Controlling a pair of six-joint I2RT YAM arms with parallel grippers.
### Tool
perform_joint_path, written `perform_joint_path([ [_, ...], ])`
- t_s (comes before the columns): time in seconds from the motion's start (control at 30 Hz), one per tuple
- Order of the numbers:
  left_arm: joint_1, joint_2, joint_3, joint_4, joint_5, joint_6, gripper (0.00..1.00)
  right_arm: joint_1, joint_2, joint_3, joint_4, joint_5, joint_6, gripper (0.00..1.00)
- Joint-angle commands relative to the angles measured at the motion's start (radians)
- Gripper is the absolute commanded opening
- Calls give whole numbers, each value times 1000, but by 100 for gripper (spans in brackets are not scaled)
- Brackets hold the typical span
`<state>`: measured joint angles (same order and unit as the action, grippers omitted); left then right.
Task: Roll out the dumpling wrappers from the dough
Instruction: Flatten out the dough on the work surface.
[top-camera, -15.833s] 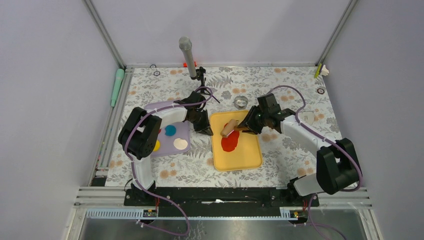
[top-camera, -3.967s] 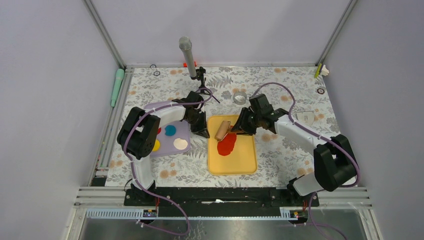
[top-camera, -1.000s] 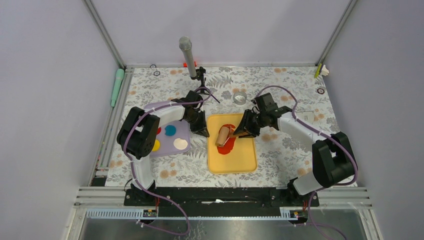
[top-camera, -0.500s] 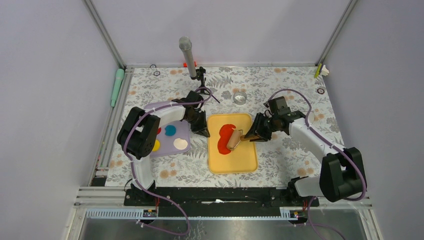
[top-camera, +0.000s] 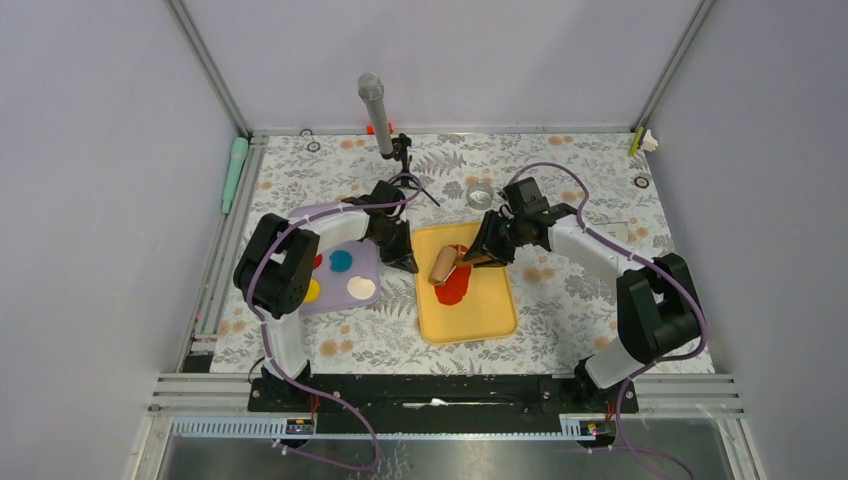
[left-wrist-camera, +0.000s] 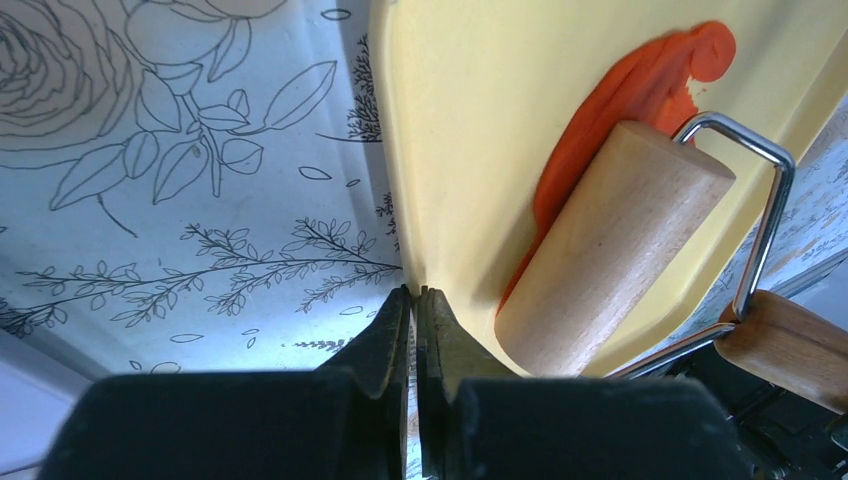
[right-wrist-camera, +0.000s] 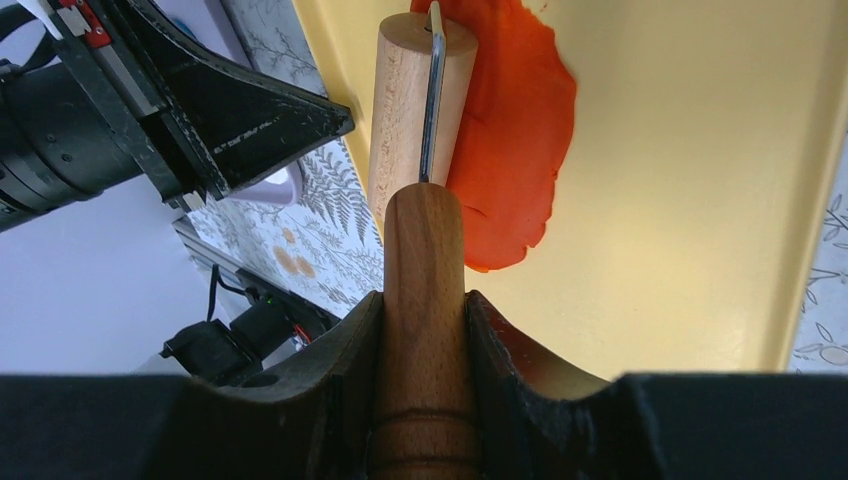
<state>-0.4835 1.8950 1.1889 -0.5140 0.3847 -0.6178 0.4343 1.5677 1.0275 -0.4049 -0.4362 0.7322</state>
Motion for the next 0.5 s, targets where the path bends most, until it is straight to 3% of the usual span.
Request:
perform_joint_path([
  [0.0, -10, -25, 12, 8, 22, 19, 0, 20, 64, 0, 75, 136, 40, 0],
  [0.3, -10, -27, 9, 6, 17, 22, 0, 13, -70, -95, -47, 261, -31, 0],
  [0.47, -9, -25, 14, 5, 12, 25, 0, -51, -186, -201, -135, 293, -82, 0],
])
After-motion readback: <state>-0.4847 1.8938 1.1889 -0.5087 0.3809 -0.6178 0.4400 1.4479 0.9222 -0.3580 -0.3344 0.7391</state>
